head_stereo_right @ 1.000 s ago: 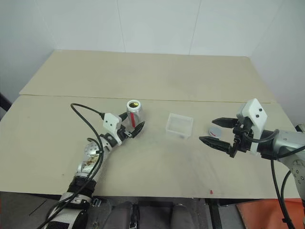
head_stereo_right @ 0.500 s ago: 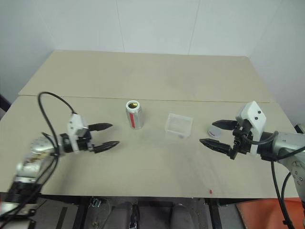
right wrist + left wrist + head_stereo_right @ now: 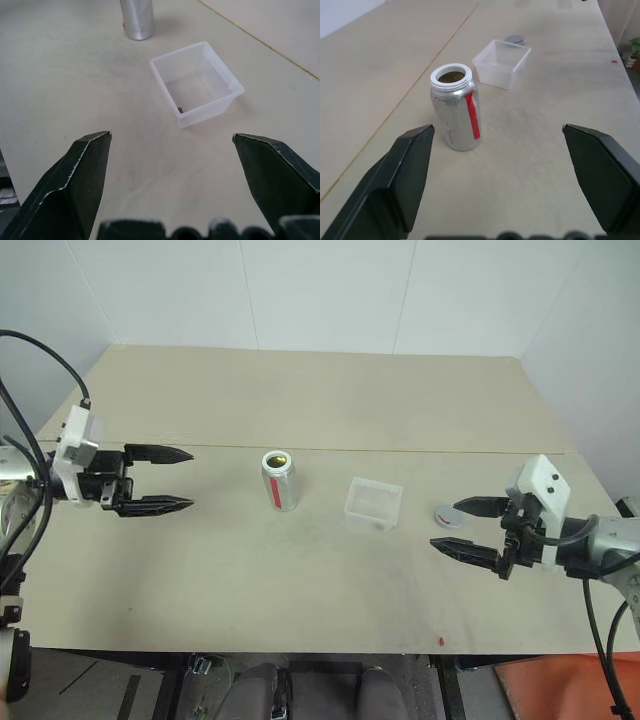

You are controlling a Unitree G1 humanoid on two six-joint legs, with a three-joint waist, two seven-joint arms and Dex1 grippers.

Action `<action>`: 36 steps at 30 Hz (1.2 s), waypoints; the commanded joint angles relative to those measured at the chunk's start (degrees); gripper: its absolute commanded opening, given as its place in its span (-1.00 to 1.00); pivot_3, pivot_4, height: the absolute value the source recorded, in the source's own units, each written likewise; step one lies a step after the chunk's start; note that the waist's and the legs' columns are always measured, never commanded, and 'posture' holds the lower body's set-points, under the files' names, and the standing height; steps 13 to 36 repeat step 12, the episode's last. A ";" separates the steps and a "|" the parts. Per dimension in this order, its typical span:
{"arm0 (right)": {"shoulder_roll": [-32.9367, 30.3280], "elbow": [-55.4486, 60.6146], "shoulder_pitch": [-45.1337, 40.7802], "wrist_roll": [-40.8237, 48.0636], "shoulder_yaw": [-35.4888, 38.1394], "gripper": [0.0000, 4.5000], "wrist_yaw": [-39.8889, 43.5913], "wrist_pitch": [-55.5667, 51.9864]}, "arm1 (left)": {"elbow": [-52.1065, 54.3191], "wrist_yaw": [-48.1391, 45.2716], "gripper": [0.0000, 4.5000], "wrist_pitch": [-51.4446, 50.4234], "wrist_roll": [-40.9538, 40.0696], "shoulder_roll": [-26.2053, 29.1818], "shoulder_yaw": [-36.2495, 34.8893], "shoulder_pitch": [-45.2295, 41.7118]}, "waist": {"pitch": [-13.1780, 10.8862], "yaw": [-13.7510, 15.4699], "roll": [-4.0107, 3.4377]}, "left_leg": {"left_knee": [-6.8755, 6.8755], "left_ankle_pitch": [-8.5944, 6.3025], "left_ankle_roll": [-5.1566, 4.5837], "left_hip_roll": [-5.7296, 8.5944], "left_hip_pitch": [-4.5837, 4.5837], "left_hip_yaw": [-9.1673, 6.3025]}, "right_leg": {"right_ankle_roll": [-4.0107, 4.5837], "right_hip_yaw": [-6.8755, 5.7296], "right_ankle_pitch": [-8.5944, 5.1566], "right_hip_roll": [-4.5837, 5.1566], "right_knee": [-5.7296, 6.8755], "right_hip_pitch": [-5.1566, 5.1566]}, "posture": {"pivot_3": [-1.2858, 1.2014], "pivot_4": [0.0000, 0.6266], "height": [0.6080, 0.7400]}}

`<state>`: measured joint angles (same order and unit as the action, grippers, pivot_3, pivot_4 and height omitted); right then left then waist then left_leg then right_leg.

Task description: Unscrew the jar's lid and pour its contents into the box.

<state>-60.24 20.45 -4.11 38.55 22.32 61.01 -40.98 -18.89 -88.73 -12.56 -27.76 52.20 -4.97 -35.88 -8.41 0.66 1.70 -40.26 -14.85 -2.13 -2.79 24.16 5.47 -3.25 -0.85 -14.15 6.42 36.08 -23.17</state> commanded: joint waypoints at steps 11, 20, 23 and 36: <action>0.61 5.48 5.79 0.44 5.84 1.00 0.59 0.62 | 10.14 -2.20 0.97 -5.30 -4.46 1.47 -3.21 6.53 | 0.00 0.02 0.00 | 0.01 -0.01 -0.01 -0.03 0.03 -0.10 | 0.00 0.02 0.00 0.00 -0.01 -0.02 | 0.03 -0.52 1.00; 1.31 7.21 7.45 0.64 6.46 1.00 0.04 0.35 | 11.42 -2.29 0.97 -5.76 -5.02 2.05 -4.16 8.19 | 0.00 0.02 0.00 | 0.01 -0.01 -0.01 -0.03 0.03 -0.17 | 0.00 0.02 0.00 0.00 0.00 -0.03 | 0.03 -0.52 1.00; 1.31 7.21 7.45 0.64 6.46 1.00 0.04 0.35 | 11.42 -2.29 0.97 -5.76 -5.02 2.05 -4.16 8.19 | 0.00 0.02 0.00 | 0.01 -0.01 -0.01 -0.03 0.03 -0.17 | 0.00 0.02 0.00 0.00 0.00 -0.03 | 0.03 -0.52 1.00; 1.31 7.21 7.45 0.64 6.46 1.00 0.04 0.35 | 11.42 -2.29 0.97 -5.76 -5.02 2.05 -4.16 8.19 | 0.00 0.02 0.00 | 0.01 -0.01 -0.01 -0.03 0.03 -0.17 | 0.00 0.02 0.00 0.00 0.00 -0.03 | 0.03 -0.52 1.00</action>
